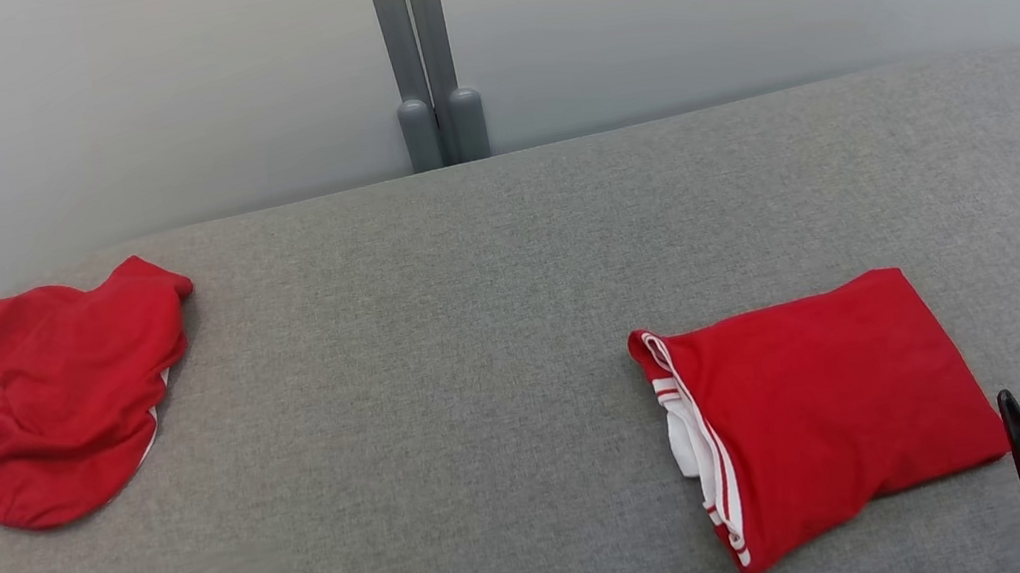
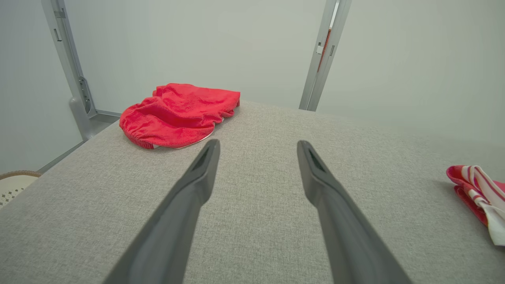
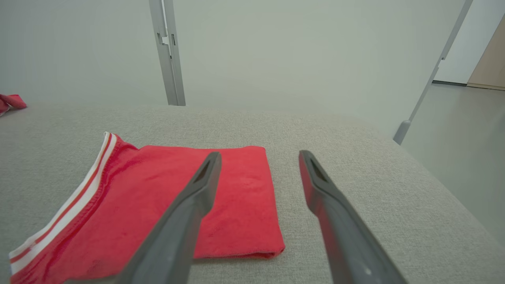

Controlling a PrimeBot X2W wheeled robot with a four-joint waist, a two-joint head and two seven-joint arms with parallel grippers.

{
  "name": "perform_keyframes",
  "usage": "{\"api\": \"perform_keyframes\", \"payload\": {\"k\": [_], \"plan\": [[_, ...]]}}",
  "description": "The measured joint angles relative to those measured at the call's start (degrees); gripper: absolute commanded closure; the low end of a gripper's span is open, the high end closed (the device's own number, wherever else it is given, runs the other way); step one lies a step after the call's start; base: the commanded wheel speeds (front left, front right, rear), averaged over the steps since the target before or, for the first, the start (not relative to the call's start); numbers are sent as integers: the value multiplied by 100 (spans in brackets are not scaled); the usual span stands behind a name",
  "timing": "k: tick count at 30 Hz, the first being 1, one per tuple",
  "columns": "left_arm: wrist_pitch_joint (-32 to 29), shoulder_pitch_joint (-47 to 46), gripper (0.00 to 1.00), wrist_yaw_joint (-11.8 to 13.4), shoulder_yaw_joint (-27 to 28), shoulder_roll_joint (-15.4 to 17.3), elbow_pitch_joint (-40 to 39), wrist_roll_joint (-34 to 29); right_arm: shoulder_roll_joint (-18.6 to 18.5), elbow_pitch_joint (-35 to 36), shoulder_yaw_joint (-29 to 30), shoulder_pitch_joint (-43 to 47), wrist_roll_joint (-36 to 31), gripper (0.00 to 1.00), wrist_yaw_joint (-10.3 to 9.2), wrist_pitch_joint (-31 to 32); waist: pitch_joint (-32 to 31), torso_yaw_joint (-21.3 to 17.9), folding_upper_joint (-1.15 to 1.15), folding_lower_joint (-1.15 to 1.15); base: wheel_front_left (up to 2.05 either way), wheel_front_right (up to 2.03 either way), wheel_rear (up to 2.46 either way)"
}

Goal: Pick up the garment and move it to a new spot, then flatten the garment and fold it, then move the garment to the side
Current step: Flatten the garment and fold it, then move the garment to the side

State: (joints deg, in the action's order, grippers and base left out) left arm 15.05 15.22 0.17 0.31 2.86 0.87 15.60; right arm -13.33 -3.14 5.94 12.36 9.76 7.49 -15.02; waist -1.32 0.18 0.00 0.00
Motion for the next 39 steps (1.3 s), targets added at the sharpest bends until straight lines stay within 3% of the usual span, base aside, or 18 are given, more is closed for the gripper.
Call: {"api": "perform_keyframes", "payload": {"k": [16, 23, 31, 39], "plan": [[0, 25, 0, -22, 116, 0, -29, -25, 180, -32, 14, -135, 53, 0, 0, -2, 43, 78, 0, 0, 0, 0, 0], [0, -70, 0, -42, 21, 0, -88, -54, -36, -1299, -92, -868, 310, 0, 0, -2, 250, 66, 0, 0, 0, 0, 0], [8, -586, 0, -76, -143, 0, -158, -68, -578, -2380, -717, -2389, 1187, 0, 2, 1202, 812, 163, 0, 0, 0, 0, 0], [8, -781, 0, -66, -192, 0, -119, -31, -999, -2741, -1039, -2869, 1762, 0, 1, 2413, 1309, 378, 0, 0, 0, 0, 0]]}}
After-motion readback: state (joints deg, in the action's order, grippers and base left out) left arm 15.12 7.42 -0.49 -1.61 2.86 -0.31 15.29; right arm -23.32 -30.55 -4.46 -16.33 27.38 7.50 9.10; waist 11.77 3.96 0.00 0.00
